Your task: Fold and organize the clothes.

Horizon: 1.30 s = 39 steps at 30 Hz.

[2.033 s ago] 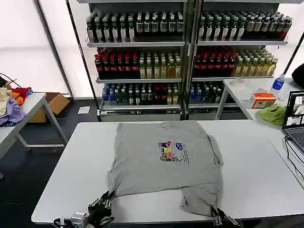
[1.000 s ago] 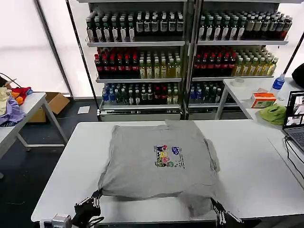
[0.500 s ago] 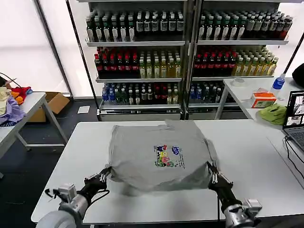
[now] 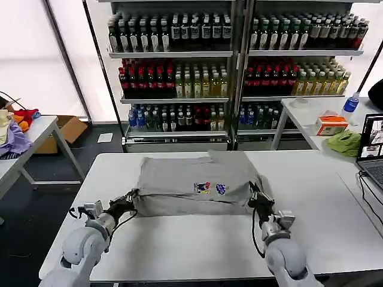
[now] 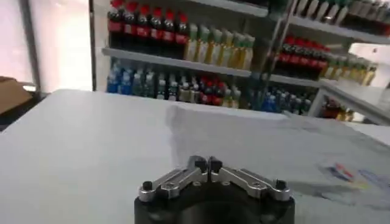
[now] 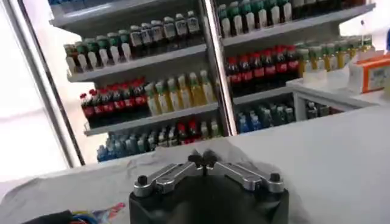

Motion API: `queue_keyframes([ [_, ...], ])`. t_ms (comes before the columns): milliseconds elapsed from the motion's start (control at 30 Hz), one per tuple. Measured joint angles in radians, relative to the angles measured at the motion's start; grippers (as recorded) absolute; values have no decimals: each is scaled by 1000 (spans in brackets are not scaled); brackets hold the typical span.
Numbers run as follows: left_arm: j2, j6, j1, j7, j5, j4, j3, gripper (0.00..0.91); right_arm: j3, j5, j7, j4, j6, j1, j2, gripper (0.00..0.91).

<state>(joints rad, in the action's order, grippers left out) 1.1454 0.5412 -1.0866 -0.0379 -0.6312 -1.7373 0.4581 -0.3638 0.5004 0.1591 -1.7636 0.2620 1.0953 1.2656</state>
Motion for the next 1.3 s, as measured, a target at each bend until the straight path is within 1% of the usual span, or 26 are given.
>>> queue_keyframes([
  [133, -3, -1, 2, -2, 11, 10, 12, 907, -5, -11, 6, -20, 39, 18, -17, 907],
  [267, 2, -6, -21, -6, 28, -19, 27, 907, -27, -33, 18, -69, 80, 70, -29, 907],
  [567, 26, -17, -125, -17, 103, -118, 22, 907, -62, -90, 51, -156, 151, 210, -28, 907],
  [600, 31, -16, -138, -17, 112, -127, 19, 907, -63, -93, 57, -161, 158, 219, -27, 796],
  [633, 38, -16, -151, -18, 123, -133, 15, 907, -63, -93, 63, -163, 163, 225, -27, 534],
  [667, 43, -17, -162, -18, 129, -138, 11, 907, -63, -93, 68, -165, 167, 230, -26, 20],
  [700, 48, -16, -171, -20, 135, -141, 8, 907, -63, -92, 72, -166, 170, 235, -25, 20],
  [733, 53, -17, -177, -23, 140, -144, 4, 464, -62, -90, 77, -166, 172, 238, -22, 0],
  [767, 57, -18, -183, -24, 144, -147, 2, 91, -62, -88, 82, -166, 175, 240, -20, 0],
  [800, 63, -20, -187, -25, 149, -148, -2, 10, -62, -85, 86, -166, 178, 242, -19, 0],
  [1067, 90, -25, -210, -36, 163, -149, -18, 10, -49, -56, 116, -145, 195, 226, -22, 0],
  [1300, 99, -30, -233, -38, 174, -152, -27, 10, -46, -28, 125, -132, 200, 212, -29, 0],
])
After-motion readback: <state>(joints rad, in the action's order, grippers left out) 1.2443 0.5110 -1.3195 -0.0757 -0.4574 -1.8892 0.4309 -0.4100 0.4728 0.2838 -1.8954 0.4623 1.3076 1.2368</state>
